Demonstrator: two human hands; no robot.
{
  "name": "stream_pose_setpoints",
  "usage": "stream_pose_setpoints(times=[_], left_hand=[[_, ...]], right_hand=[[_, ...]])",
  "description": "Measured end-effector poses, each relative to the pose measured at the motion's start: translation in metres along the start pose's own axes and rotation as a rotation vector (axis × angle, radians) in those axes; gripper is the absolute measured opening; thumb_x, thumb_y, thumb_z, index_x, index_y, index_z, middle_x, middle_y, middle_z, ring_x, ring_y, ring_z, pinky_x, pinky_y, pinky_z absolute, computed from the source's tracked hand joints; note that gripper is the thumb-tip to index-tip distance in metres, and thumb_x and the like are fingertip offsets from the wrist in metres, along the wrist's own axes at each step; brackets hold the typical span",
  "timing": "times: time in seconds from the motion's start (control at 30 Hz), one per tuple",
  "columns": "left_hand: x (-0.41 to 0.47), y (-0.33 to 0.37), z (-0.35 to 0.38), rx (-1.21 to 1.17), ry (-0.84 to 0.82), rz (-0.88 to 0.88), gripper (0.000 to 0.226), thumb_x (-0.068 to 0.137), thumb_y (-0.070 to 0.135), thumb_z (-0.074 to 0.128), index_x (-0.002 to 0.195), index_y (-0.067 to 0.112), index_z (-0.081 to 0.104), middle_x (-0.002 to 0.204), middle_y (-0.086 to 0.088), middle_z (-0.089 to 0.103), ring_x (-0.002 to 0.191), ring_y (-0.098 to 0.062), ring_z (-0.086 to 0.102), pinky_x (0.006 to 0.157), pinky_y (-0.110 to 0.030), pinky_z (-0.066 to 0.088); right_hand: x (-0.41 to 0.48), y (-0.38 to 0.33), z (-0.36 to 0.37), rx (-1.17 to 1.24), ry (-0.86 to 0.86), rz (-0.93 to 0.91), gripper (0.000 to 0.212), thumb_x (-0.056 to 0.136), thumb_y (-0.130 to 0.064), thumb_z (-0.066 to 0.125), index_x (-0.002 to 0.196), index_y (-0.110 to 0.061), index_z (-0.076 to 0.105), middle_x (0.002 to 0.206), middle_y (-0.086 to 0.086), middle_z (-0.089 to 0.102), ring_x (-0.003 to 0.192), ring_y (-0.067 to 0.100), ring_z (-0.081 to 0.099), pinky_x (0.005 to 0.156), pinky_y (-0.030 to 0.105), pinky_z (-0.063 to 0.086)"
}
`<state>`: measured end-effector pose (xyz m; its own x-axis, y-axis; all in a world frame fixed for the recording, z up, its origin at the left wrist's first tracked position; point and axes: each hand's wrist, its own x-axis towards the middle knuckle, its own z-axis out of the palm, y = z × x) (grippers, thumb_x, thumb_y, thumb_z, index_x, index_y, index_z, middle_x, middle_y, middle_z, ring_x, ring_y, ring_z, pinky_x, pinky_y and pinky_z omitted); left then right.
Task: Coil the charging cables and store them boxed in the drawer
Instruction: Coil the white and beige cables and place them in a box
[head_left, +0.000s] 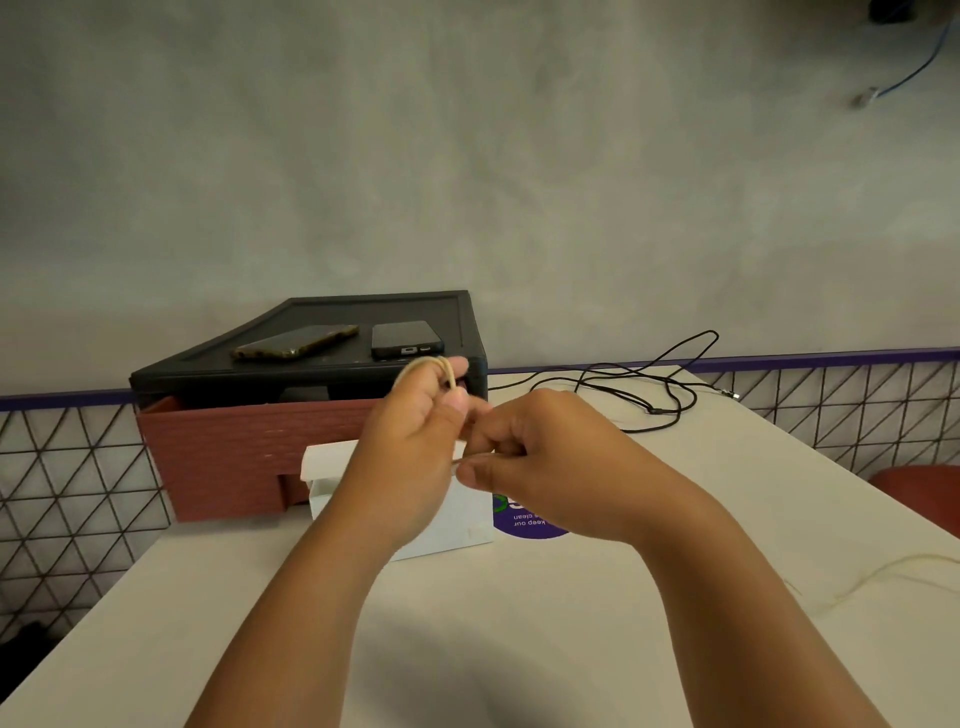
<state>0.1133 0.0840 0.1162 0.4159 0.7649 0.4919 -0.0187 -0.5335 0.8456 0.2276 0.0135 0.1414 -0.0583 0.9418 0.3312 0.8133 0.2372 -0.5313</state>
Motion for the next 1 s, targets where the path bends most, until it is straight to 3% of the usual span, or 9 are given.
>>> stream_pose_setpoints(times=[0.07, 0.17, 0.23, 0.4, 0.53, 0.67, 0.73, 0.83, 1.0], left_hand=[[-0.001, -0.001, 0.001, -0.014, -0.055, -0.063, 0.023, 0.099, 0.017, 0.038, 0.100, 0.031, 0.056, 0.091, 0.007, 0.068, 0.074, 0.001, 0.059, 0.063, -0.010, 0.043], [-0.006, 0.007, -0.001, -0.025, -0.117, -0.071, 0.029, 0.100, 0.026, 0.033, 0.090, 0.028, 0.061, 0.053, 0.006, 0.059, 0.046, 0.000, 0.048, 0.046, -0.010, 0.038], [-0.008, 0.012, -0.002, -0.060, -0.129, -0.077, 0.035, 0.097, 0.034, 0.032, 0.077, 0.022, 0.059, 0.047, 0.004, 0.052, 0.045, -0.003, 0.044, 0.048, -0.011, 0.040], [-0.010, 0.016, -0.006, -0.048, -0.219, -0.099, 0.062, 0.077, 0.058, 0.026, 0.071, 0.000, 0.050, 0.042, 0.006, 0.039, 0.054, -0.014, 0.045, 0.047, -0.008, 0.038], [-0.010, 0.017, -0.005, -0.092, -0.230, -0.131, 0.049, 0.080, 0.056, 0.030, 0.057, 0.019, 0.051, 0.043, 0.007, 0.032, 0.046, -0.011, 0.035, 0.051, -0.016, 0.042], [-0.008, 0.015, -0.006, -0.088, -0.216, -0.189, 0.055, 0.088, 0.048, 0.033, 0.044, 0.028, 0.059, 0.044, 0.007, 0.028, 0.044, -0.008, 0.029, 0.053, -0.020, 0.042], [-0.008, 0.015, -0.007, -0.080, -0.215, -0.198, 0.051, 0.088, 0.048, 0.036, 0.048, 0.027, 0.060, 0.045, 0.007, 0.028, 0.044, -0.008, 0.028, 0.055, -0.025, 0.042], [-0.008, 0.016, -0.007, -0.095, -0.229, -0.187, 0.037, 0.078, 0.050, 0.039, 0.063, 0.023, 0.058, 0.045, 0.008, 0.027, 0.042, -0.007, 0.025, 0.053, -0.026, 0.039], [-0.008, 0.017, -0.010, -0.284, -0.255, -0.217, 0.037, 0.076, 0.043, 0.045, 0.057, 0.014, 0.057, 0.041, 0.007, 0.024, 0.037, -0.007, 0.022, 0.044, -0.022, 0.036]], right_hand=[[0.000, 0.001, -0.002, 0.045, 0.034, -0.024, 0.016, 0.085, -0.023, 0.065, 0.074, -0.013, 0.069, 0.057, -0.005, 0.059, 0.059, 0.014, 0.054, 0.057, 0.028, 0.045], [0.001, 0.004, -0.005, 0.230, 0.097, -0.070, 0.016, 0.084, -0.018, 0.067, 0.069, -0.013, 0.067, 0.056, -0.005, 0.063, 0.050, 0.004, 0.052, 0.056, 0.022, 0.045], [0.002, 0.007, -0.006, 0.286, 0.171, -0.087, 0.016, 0.083, -0.021, 0.069, 0.070, -0.012, 0.066, 0.054, -0.004, 0.061, 0.047, 0.001, 0.046, 0.050, 0.017, 0.039], [0.005, 0.010, -0.003, 0.273, 0.276, -0.103, 0.019, 0.081, -0.026, 0.069, 0.070, -0.011, 0.064, 0.050, -0.004, 0.051, 0.045, 0.004, 0.040, 0.046, 0.012, 0.033], [0.006, 0.012, -0.001, 0.264, 0.294, -0.114, 0.018, 0.082, -0.024, 0.069, 0.071, -0.010, 0.063, 0.054, 0.006, 0.052, 0.046, 0.005, 0.039, 0.045, 0.014, 0.032], [0.008, 0.015, 0.001, 0.263, 0.304, -0.094, 0.017, 0.082, -0.025, 0.068, 0.072, -0.014, 0.061, 0.049, -0.005, 0.047, 0.045, 0.005, 0.039, 0.044, 0.012, 0.031], [0.008, 0.015, 0.001, 0.282, 0.310, -0.096, 0.015, 0.083, -0.023, 0.068, 0.074, -0.015, 0.059, 0.049, -0.004, 0.046, 0.045, 0.006, 0.038, 0.046, 0.014, 0.032], [0.008, 0.015, 0.001, 0.288, 0.289, -0.110, 0.010, 0.084, -0.023, 0.067, 0.079, -0.017, 0.059, 0.058, 0.010, 0.058, 0.049, 0.008, 0.042, 0.050, 0.023, 0.037], [0.005, 0.013, -0.003, 0.361, 0.272, -0.159, 0.011, 0.085, -0.018, 0.064, 0.076, -0.013, 0.062, 0.055, 0.008, 0.049, 0.048, 0.006, 0.035, 0.048, 0.018, 0.031]])
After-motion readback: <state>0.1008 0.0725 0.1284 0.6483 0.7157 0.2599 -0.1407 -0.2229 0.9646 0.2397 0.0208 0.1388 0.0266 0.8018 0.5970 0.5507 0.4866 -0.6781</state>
